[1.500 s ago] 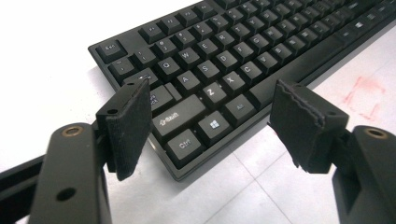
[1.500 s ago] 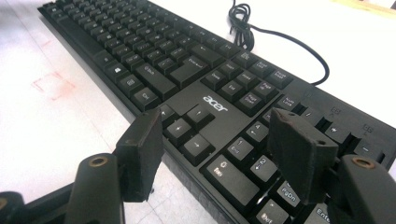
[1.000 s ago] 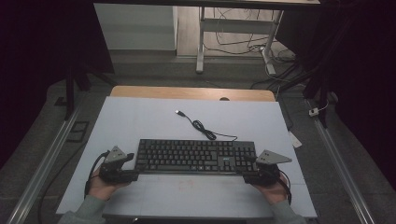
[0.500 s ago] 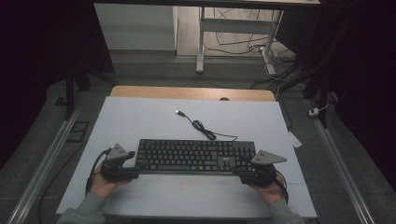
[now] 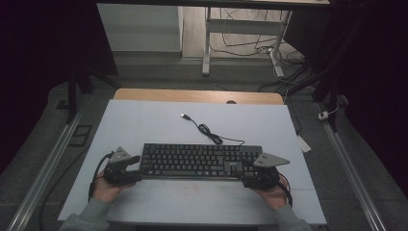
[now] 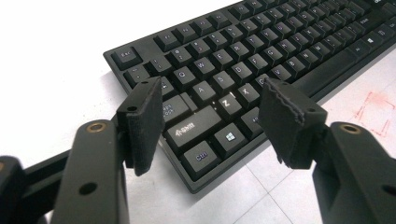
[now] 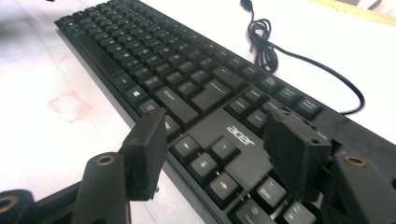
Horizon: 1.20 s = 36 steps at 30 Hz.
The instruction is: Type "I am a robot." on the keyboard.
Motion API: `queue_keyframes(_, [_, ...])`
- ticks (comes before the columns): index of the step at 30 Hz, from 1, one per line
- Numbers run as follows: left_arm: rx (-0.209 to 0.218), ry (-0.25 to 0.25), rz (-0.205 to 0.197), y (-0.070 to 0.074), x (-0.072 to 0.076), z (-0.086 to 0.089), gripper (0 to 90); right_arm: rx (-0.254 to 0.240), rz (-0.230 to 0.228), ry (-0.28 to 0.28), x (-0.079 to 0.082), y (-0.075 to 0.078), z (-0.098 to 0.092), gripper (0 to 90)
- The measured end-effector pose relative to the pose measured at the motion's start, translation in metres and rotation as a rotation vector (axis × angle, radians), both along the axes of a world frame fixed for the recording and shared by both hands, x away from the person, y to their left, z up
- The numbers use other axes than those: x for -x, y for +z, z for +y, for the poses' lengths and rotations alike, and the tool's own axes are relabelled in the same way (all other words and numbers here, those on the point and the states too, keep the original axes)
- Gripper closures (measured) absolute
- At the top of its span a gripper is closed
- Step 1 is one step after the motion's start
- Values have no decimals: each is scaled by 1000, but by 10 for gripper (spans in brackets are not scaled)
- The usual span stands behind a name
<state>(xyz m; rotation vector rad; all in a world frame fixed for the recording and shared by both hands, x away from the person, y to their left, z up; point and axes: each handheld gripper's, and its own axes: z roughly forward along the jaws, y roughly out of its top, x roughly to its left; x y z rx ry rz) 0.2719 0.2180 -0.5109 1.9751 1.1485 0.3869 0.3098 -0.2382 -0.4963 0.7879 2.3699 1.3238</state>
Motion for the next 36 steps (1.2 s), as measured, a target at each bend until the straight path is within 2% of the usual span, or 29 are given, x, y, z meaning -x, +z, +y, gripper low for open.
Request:
queue_keyframes(6, [-1, -5, -7, 1, 0, 0, 447, 14, -5, 35, -1, 4, 14, 517])
queue_keyframes(10, [-6, -9, -9, 0, 1, -1, 483, 26, -18, 60, 0, 5, 24, 644])
queue_keyframes(11, [-9, -9, -9, 0, 1, -2, 483, 26, -18, 60, 0, 5, 24, 644])
queue_keyframes(12, [-9, -11, -11, 0, 1, -2, 504, 30, -18, 72, -1, 5, 29, 715])
queue_keyframes(14, [-10, -14, -12, 0, 1, -3, 524, 28, -14, 86, -2, 6, 33, 775])
queue_keyframes(19, [-13, -16, -17, 0, 1, -3, 597, 30, -3, 106, -4, 7, 43, 886])
queue_keyframes(22, [-14, -19, -20, 0, 1, -3, 640, 24, -7, 114, -6, 7, 47, 895])
queue_keyframes(27, [-16, -28, -18, 0, 0, -3, 796, 39, 2, 127, -8, 7, 58, 895])
queue_keyframes(30, [-24, -38, -16, -1, 0, -4, 875, 28, 8, 124, -9, 7, 61, 895])
queue_keyframes(36, [-53, -36, -1, -4, -4, -7, 888, 23, 9, 127, -13, 7, 68, 895])
